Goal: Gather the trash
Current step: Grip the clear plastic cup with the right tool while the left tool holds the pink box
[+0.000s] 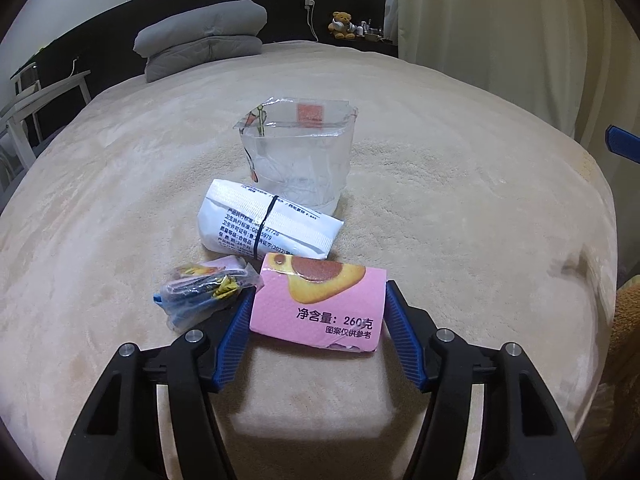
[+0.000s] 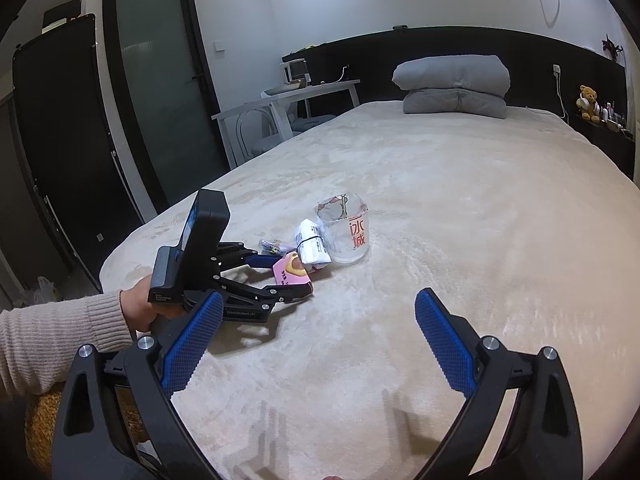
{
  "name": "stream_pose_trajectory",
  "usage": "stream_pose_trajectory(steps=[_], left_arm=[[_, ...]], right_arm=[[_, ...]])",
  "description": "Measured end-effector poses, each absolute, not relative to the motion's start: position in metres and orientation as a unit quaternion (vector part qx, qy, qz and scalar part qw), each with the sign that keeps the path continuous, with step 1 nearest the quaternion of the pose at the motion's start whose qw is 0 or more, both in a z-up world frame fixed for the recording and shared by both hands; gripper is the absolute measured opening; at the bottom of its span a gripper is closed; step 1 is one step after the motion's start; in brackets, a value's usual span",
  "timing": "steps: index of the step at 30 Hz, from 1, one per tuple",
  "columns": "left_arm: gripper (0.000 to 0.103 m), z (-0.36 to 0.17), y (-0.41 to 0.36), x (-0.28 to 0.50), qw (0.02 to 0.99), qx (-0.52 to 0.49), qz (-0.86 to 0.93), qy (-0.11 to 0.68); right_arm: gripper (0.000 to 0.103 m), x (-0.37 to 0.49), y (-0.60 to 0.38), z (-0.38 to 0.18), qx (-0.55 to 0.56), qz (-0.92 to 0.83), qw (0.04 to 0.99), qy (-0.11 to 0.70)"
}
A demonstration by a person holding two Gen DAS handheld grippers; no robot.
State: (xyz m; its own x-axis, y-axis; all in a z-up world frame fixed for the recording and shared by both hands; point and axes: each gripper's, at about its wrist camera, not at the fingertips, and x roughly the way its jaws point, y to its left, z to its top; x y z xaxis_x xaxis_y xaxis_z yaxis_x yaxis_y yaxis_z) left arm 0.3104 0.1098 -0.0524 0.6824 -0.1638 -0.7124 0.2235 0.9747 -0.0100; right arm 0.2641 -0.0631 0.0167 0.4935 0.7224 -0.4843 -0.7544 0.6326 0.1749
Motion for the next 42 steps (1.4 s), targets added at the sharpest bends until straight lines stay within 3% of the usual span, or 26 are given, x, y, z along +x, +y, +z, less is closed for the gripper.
stream_pose_trajectory(steps=[21,42], left_arm=[[0.062,0.002,0.153,0.249,0.944,-0.039,-0.128,0.300],[0.062,0.001,0.201,0.239,0.951,-0.073,-0.088,0.287]], right_arm=[[0.098,0.346,0.019,-0.033,-0.054,0.369,0.875,0.308],[0.098,0.433,0.111,-0.054,-0.039,0.330,0.873,0.356]])
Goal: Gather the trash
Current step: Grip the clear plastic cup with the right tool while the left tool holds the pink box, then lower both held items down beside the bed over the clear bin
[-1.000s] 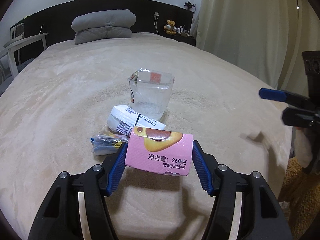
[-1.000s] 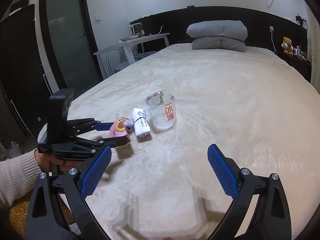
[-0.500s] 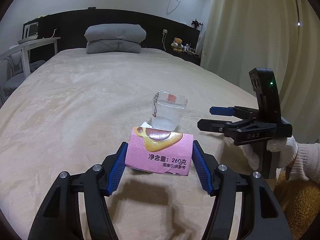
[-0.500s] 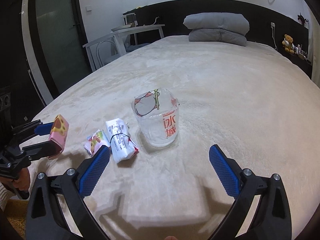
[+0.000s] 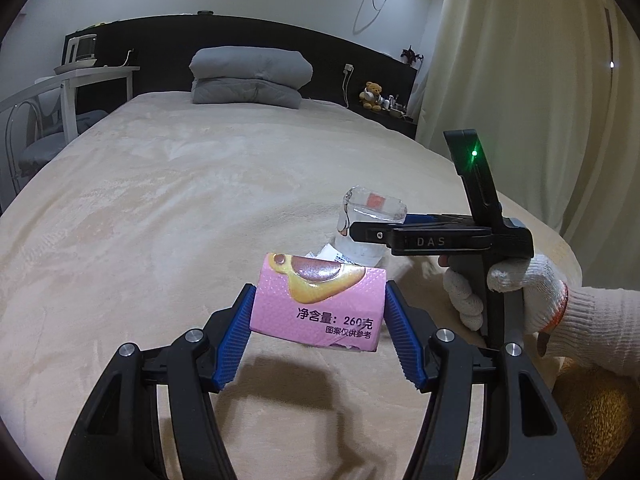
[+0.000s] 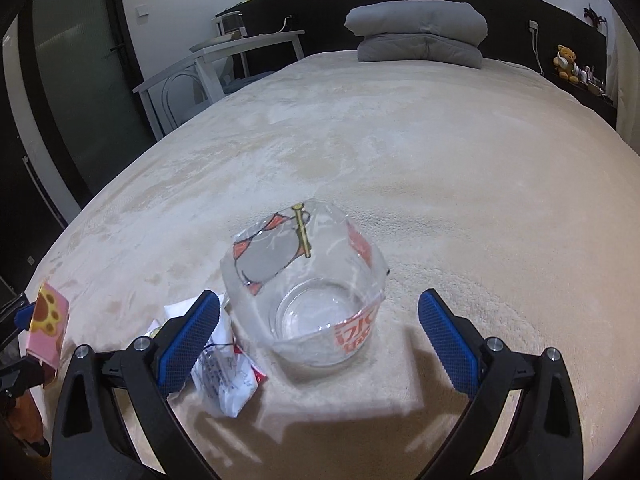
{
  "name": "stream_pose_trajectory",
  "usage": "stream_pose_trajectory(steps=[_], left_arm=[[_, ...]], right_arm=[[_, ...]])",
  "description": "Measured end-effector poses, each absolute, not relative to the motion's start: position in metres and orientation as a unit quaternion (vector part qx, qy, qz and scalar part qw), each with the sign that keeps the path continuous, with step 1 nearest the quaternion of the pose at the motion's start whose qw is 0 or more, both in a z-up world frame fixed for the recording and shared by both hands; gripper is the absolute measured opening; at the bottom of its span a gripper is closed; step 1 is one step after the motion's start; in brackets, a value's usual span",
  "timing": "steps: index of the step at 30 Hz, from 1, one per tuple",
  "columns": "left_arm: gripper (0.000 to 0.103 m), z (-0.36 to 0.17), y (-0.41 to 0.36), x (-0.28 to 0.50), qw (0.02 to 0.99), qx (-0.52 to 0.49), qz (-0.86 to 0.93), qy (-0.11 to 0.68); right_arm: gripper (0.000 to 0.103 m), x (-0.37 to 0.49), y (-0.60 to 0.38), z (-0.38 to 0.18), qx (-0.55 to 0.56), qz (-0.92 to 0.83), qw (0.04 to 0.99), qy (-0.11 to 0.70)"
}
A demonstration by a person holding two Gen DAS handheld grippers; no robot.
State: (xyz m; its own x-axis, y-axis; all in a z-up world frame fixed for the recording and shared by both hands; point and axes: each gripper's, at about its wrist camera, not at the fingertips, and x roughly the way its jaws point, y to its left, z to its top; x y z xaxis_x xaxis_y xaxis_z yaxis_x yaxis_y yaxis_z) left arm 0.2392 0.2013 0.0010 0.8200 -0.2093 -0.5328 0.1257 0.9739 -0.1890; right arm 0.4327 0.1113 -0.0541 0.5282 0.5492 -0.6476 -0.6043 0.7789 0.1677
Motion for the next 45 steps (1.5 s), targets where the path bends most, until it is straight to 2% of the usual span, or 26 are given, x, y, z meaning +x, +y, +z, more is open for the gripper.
stream_pose_trajectory(steps=[3,6,17,31,45], left_arm=[[0.062,0.000,0.201,0.242,0.950,-0.072,-0.089,0.289],[0.062,-0.001,0.199,0.243,0.950,-0.069,-0.090,0.292],[0.062,0.004,0.194,0.241,0.953,-0.071,-0.076,0.283],[0.062,0.027,0.152,0.209,0.962,-0.072,-0.080,0.252],[0.062,0.042,0.099,0.123,0.971,-0.086,-0.073,0.212]], right_arm=[[0.095,0.436,0.115,-0.055,-0.035,0.340,0.868,0.359],[0.071,0.437,0.116,-0.057,-0.042,0.336,0.867,0.365],[0.071,0.407,0.080,-0.034,-0.021,0.348,0.874,0.338],[0.071,0.318,0.002,0.001,0.004,0.345,0.892,0.293],[0.071,0.204,-0.085,0.002,0.029,0.332,0.903,0.271]])
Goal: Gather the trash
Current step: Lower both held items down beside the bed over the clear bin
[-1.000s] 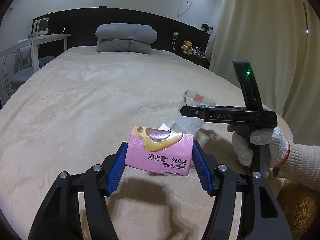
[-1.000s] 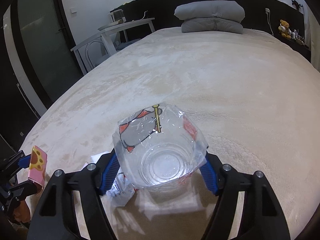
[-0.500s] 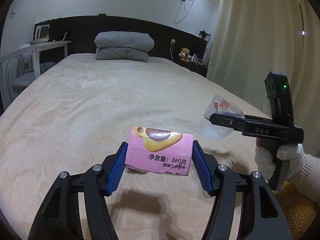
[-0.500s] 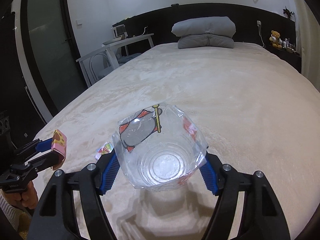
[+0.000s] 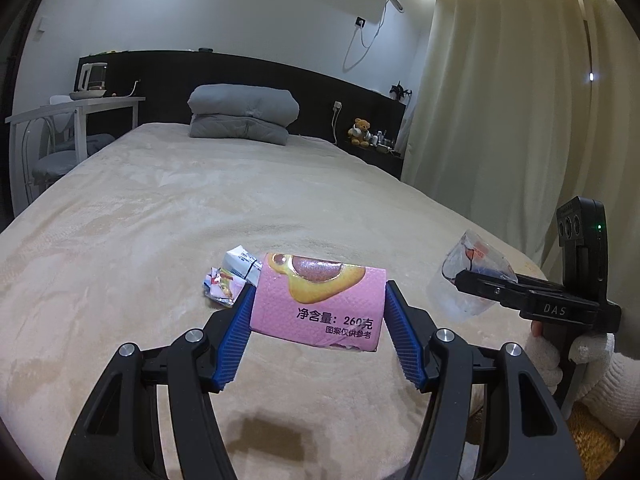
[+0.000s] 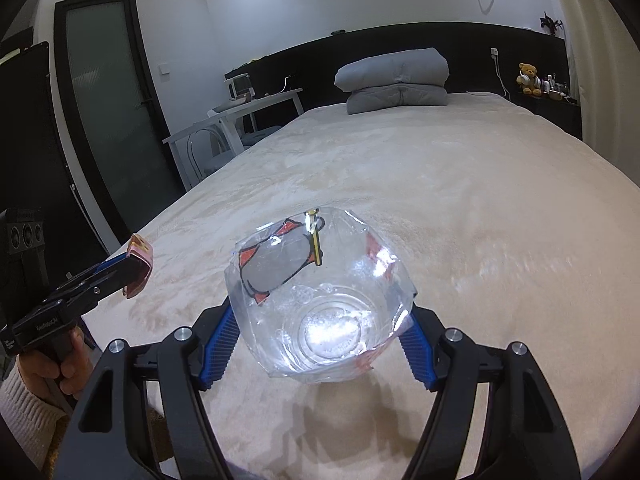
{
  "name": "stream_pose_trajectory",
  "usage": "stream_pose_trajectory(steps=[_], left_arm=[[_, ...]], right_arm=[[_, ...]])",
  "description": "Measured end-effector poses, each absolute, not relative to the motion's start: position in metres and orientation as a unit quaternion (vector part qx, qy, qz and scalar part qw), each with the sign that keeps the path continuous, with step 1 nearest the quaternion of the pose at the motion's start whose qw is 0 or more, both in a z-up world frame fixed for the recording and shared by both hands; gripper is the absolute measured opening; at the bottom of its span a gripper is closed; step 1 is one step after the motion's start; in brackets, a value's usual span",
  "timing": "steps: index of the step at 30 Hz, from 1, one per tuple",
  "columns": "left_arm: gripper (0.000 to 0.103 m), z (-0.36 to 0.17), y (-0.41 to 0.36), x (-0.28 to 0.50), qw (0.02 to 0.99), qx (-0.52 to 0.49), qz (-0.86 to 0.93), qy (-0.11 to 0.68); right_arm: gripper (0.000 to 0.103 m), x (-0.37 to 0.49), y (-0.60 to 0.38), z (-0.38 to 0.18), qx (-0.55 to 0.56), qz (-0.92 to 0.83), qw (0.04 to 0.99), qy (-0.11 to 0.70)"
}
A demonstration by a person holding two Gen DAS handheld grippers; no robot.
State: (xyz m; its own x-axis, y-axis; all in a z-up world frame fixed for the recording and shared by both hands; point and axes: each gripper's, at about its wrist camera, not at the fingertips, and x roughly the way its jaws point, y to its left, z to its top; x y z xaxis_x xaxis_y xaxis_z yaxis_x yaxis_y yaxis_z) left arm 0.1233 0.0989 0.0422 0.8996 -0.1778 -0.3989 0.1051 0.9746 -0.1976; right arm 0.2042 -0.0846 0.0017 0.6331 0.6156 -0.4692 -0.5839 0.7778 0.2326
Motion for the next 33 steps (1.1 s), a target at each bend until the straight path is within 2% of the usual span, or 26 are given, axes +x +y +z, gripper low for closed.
stream_pose_trajectory(steps=[21,33], left_arm=[[0.062,0.032,0.032,-0.012,0.973,-0.119,-0.094,0.173],[0.062,0.014,0.007,-0.038,0.962,-0.148,-0.113,0.201]], right_arm=[[0.071,0.068,-0.175,-0.013,0.050,0.344,0.902,0.255],[0.071,0.026,-0.184,-0.026,0.064,0.375,0.882,0.279]])
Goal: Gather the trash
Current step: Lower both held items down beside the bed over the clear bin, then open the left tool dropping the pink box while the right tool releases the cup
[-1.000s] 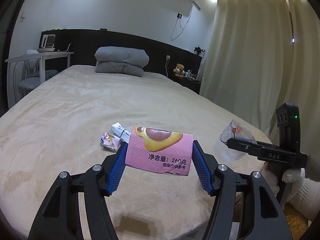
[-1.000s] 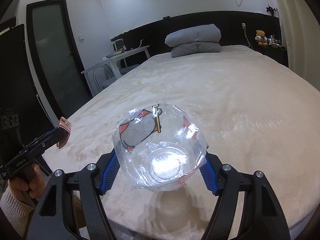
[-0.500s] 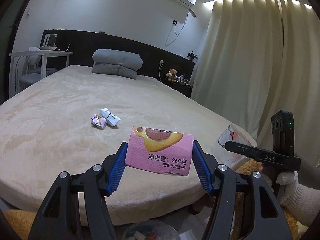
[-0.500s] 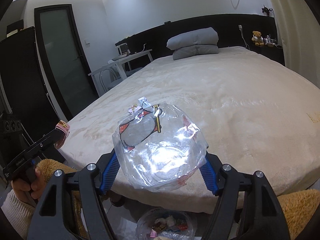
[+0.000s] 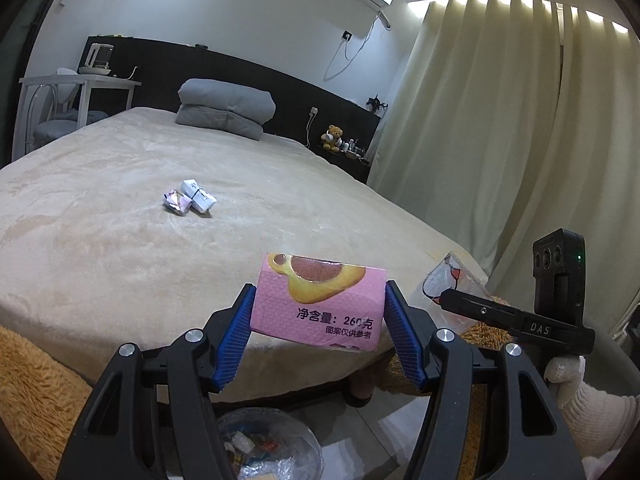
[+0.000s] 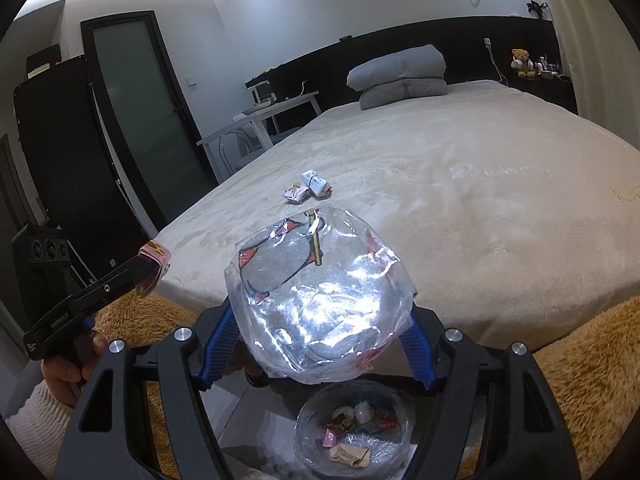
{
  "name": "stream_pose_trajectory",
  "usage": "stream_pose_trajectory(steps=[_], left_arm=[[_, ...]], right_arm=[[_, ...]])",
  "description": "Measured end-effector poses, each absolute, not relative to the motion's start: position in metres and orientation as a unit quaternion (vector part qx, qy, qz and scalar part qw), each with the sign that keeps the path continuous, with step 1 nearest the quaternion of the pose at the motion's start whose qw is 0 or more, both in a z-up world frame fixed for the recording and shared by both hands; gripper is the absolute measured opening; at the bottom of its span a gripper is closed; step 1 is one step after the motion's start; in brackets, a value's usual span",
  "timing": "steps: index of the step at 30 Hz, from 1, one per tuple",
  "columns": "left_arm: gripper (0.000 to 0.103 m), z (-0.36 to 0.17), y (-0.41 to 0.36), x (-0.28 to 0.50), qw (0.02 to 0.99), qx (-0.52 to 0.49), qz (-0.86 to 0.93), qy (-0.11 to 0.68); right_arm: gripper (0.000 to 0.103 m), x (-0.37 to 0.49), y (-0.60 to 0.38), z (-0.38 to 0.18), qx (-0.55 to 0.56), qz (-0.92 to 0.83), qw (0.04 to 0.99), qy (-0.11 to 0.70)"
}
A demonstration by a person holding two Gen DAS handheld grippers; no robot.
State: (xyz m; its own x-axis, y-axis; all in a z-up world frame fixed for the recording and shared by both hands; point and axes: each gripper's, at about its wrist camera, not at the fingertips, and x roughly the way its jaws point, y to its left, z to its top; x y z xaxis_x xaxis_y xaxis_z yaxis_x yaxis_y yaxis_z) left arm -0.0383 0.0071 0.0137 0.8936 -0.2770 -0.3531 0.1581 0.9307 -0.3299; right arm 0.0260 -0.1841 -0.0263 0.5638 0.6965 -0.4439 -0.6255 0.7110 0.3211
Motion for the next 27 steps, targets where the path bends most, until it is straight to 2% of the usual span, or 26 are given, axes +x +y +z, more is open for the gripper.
stream_pose_trajectory(steps=[13,27], left_arm=[[0.062,-0.034,-0.003,-0.024,0.919,-0.223,-0.120,0.303],[0.062,-0.081,-0.009,-0.002,0.885,-0.226,-0.083,0.399]], right_arm=[[0.071,0.020,-0.169,-0.054,0.057,0.387,0.851,0.351],[0.071,0.059,-0.150,-0.100,0.089,0.369,0.801,0.463]])
